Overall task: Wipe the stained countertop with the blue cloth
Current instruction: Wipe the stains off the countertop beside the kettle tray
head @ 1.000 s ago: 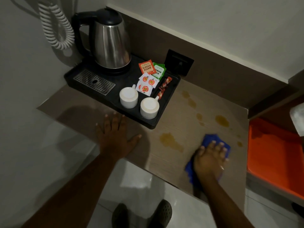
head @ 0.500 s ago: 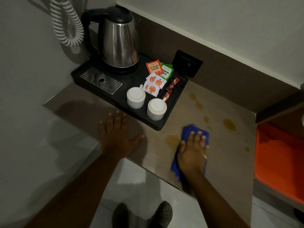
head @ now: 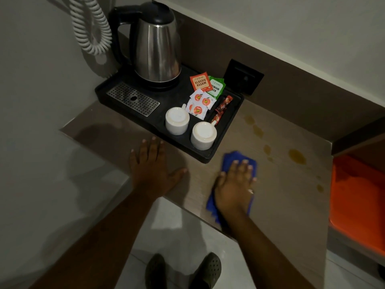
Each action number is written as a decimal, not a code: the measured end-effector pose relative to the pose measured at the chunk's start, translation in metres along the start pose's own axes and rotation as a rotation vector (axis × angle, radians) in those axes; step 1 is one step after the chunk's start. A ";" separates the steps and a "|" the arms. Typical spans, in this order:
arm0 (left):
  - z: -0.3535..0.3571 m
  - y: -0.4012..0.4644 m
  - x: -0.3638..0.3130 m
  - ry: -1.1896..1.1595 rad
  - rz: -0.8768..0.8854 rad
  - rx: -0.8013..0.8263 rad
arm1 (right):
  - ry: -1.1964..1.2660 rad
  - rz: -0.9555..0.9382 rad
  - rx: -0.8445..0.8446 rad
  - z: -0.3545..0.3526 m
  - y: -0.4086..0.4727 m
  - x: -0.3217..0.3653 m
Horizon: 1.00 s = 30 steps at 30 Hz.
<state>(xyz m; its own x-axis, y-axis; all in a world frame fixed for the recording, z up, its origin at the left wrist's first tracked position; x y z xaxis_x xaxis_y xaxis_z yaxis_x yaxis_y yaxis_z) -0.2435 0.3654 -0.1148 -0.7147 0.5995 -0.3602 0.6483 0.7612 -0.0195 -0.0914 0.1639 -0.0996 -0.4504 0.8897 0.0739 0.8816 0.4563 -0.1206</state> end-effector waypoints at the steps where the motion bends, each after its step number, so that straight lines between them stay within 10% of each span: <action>1: 0.000 0.000 0.000 0.003 -0.001 0.000 | -0.044 -0.186 0.012 0.006 -0.014 0.016; 6: -0.003 -0.001 -0.001 -0.002 0.011 0.000 | -0.191 -0.771 0.101 0.004 -0.046 -0.042; 11: -0.004 -0.002 -0.002 0.000 0.013 0.013 | -0.055 -0.147 -0.009 -0.022 -0.005 -0.141; 16: -0.004 -0.002 -0.003 -0.002 0.004 0.020 | 0.122 0.555 0.063 -0.013 -0.002 -0.069; 20: -0.007 -0.004 -0.007 0.006 0.013 0.012 | -0.009 -0.003 -0.006 0.006 -0.022 0.036; 25: -0.012 -0.005 -0.010 0.023 0.026 0.002 | -0.164 -0.667 0.056 0.012 -0.063 0.001; 30: -0.010 -0.005 -0.008 0.024 0.035 0.019 | -0.092 -0.278 0.057 -0.009 -0.043 -0.163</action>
<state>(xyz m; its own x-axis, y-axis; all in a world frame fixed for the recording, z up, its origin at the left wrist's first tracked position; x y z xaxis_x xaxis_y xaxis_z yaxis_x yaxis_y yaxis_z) -0.2435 0.3597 -0.1022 -0.6972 0.6320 -0.3384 0.6779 0.7347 -0.0245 -0.0543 -0.0009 -0.0979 -0.6868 0.7265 0.0223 0.7143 0.6803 -0.1638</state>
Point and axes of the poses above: each hand's wrist, its own y-axis towards the middle knuckle, its own z-axis out of the palm, x = y × z, the point moved 9 cm from there along y, towards the middle knuckle, and after that the axes turned 10 degrees about -y, right-handed, at the moved point
